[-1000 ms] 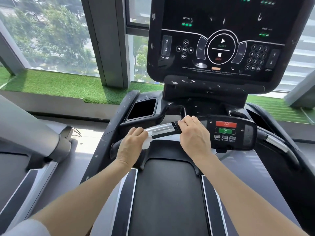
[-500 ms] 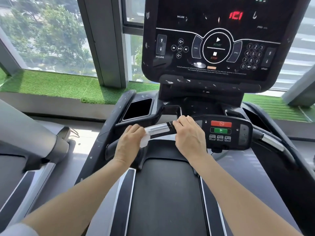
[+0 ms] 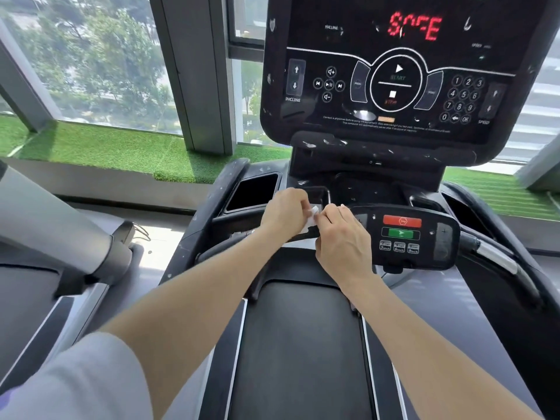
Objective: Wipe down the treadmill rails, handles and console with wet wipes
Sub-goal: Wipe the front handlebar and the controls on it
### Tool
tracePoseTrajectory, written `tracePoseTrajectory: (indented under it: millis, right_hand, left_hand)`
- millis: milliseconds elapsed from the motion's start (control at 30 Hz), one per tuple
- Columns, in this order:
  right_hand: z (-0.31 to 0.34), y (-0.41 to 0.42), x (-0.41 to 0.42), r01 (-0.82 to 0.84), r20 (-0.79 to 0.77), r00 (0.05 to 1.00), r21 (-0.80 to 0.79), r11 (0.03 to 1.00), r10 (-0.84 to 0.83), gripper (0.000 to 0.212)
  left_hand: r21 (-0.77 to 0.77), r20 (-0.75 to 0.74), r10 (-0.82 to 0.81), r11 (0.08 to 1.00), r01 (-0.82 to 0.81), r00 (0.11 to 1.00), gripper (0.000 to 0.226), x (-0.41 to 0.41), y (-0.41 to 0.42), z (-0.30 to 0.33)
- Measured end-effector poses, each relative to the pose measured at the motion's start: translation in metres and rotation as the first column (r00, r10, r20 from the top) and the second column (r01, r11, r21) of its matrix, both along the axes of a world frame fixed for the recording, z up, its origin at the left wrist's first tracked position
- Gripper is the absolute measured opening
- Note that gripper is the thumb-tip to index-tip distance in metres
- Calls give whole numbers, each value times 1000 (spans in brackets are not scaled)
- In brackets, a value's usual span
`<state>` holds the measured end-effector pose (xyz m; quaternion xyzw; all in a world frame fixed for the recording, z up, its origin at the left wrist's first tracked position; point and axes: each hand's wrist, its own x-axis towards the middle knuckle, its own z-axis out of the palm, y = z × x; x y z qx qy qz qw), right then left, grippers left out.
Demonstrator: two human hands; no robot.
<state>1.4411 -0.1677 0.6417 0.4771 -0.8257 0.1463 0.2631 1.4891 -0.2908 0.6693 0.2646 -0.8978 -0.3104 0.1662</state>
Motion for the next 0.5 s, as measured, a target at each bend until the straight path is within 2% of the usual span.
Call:
tracePoseTrajectory:
  millis: [67, 167, 267, 400, 500]
  right_hand:
    - [1, 1, -1, -9, 4, 1000, 9, 1000, 9, 32]
    - [1, 2, 0, -12, 18, 1000, 9, 1000, 12, 31]
    - [3, 1, 2, -8, 28, 1000, 12, 1000, 8, 32]
    - [4, 3, 1, -5, 49, 999, 48, 999, 3, 34]
    - [3, 2, 2, -9, 61, 998, 42, 999, 6, 33]
  left_hand:
    - [-10, 75, -14, 1000, 15, 997, 20, -2, -1, 7]
    - [-16, 80, -11, 1000, 12, 997, 23, 5, 5, 5]
    - [-15, 89, 39, 999, -38, 995, 16, 4, 9, 6]
    - [-14, 192, 113, 994, -112, 975, 12, -11, 2, 9]
    - [-4, 184, 65, 998, -65, 981, 11, -5, 3, 10]
